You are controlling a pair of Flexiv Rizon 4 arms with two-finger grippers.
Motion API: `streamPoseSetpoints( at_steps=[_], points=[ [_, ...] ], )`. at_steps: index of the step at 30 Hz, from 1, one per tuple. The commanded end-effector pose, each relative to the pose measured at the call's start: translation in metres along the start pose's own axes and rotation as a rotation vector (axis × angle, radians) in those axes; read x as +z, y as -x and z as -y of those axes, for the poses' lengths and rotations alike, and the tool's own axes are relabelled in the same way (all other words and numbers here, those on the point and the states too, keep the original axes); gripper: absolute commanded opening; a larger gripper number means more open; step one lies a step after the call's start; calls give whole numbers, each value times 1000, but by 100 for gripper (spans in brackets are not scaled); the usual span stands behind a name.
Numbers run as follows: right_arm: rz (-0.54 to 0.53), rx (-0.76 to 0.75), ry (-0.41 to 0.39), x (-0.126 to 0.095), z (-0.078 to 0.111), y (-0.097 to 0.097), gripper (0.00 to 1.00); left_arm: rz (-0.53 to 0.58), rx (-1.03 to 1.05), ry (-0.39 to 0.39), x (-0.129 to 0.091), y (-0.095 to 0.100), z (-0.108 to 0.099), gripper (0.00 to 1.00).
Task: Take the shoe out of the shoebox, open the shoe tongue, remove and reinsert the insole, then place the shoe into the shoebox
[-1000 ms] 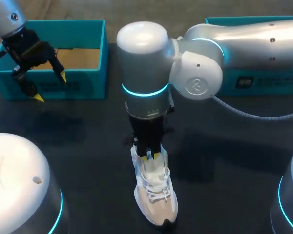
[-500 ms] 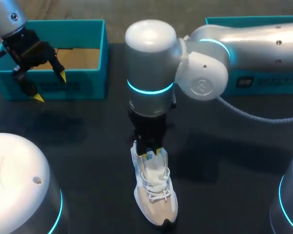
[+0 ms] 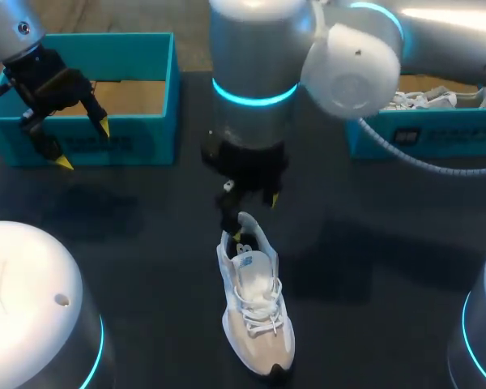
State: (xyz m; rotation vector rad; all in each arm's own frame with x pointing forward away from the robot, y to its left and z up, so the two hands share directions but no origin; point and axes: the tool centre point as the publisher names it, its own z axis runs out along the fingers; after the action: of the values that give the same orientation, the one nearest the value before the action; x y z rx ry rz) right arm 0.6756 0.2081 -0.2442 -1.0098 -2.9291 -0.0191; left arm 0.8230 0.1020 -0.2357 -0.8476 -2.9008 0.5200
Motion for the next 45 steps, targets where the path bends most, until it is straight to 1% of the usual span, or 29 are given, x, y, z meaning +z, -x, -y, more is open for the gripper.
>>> streamPoseSetpoints(
  at_steps=[1, 2, 3, 14, 15, 16, 18, 19, 20, 22, 26, 31, 33, 39, 45],
  points=[
    [-88, -300, -25, -9, -3, 12, 100, -2, -1, 3, 0, 0, 0, 100],
    [-131, -393, -22, -8, -3, 14, 100, -2, -1, 3, 0, 0, 0, 100],
    [-185, -507, 5, -7, -1, 15, 100, -2, -1, 3, 0, 0, 0, 100],
    [-185, -507, 5, -7, -1, 15, 100, -2, -1, 3, 0, 0, 0, 100],
    [-152, -507, -30, -5, -7, 12, 100, -2, -1, 3, 0, 0, 0, 100],
    [-115, -546, -57, -5, -11, 11, 100, -2, -1, 3, 0, 0, 0, 100],
    [-80, -552, -145, -3, -19, 15, 100, -2, -1, 3, 0, 0, 0, 100],
    [-67, -562, -150, -2, -20, 17, 100, -2, -1, 3, 0, 0, 0, 100],
    [-52, -579, -145, -1, -23, 21, 100, -2, -1, 3, 0, 0, 0, 100],
    [-32, -584, -152, 1, -26, 24, 100, -2, -1, 3, 0, 0, 0, 100],
    [19, -602, -134, 6, -33, 28, 100, -2, -1, 3, 0, 0, 0, 100],
    [37, -614, -110, 13, -40, 33, 100, -2, -1, 3, 0, 0, 0, 100],
    [40, -610, -104, 20, -44, 37, 100, -2, -1, 3, 0, 0, 0, 100],
    [30, -605, -79, 37, -45, 47, 100, -2, -1, 3, 0, 0, 0, 100],
    [27, -581, -55, 53, -42, 55, 100, -2, -1, 3, 0, 0, 0, 100]
  ],
)
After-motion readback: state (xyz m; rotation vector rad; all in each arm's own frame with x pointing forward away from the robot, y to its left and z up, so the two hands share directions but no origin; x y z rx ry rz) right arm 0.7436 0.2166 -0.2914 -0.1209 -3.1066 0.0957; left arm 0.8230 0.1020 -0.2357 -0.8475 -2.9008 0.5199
